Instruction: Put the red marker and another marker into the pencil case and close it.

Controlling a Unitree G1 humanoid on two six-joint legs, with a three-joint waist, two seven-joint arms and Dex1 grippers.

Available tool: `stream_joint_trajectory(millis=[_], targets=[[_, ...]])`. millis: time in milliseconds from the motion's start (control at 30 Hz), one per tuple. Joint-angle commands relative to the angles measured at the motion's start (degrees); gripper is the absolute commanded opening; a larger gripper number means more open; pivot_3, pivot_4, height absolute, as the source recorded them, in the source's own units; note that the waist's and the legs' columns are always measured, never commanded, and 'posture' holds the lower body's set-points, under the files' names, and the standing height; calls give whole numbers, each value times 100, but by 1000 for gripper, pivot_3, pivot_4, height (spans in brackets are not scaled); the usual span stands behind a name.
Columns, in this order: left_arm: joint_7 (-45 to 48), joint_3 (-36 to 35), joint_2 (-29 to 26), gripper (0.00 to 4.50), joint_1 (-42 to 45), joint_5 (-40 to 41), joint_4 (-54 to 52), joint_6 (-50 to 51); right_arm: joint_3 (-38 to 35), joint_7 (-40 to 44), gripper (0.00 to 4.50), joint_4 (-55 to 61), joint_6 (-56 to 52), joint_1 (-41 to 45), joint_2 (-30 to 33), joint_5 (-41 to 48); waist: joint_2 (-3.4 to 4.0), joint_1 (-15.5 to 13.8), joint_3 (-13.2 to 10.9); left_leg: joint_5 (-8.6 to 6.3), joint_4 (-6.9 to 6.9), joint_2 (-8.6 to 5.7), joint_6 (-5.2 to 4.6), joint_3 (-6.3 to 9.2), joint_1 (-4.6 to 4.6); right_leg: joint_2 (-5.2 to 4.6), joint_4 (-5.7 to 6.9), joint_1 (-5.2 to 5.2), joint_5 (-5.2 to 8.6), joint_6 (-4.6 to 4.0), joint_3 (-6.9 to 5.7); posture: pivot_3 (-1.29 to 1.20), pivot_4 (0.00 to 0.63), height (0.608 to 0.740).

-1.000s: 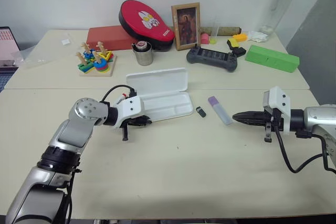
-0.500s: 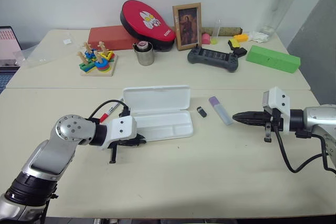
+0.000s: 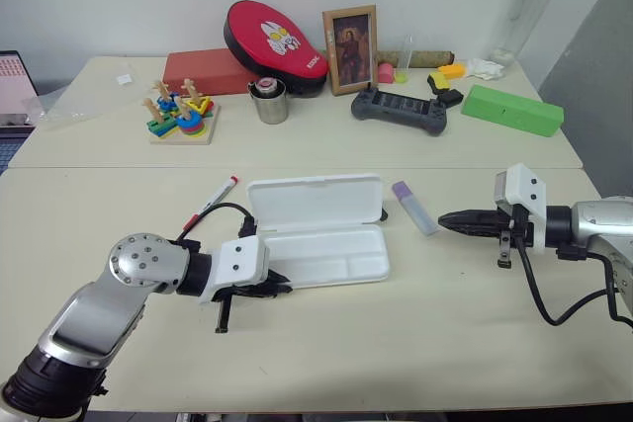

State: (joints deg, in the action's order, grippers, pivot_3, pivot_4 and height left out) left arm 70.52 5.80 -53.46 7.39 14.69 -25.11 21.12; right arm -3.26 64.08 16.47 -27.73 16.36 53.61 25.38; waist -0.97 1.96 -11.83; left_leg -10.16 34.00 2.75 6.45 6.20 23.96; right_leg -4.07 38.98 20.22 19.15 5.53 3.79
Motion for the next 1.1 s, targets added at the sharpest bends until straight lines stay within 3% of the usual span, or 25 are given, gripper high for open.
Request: stream_joint_trajectory(millis=[33,367,1100], targets=[[-61,-275,-126,44,-175,257,-392,138,-138,25,0,100,93,19,82,0,0,0,0,0,0,0,0,0,0,0,0,0,0,0,0,0,150,740],[-153,71,-130,44,-139,-258,-5,-375,-71,42,0,7,131,138,55,-31,0,-5,0,0,0,0,0,0,-1,0,0,0,0,0,0,0,150,740],[16,532,88,44,68,-394,510,-932,-95,24,0,0,125,150,89,-47,0,-5,0,0,0,0,0,0,0,0,-1,0,0,0,0,0,150,740]])
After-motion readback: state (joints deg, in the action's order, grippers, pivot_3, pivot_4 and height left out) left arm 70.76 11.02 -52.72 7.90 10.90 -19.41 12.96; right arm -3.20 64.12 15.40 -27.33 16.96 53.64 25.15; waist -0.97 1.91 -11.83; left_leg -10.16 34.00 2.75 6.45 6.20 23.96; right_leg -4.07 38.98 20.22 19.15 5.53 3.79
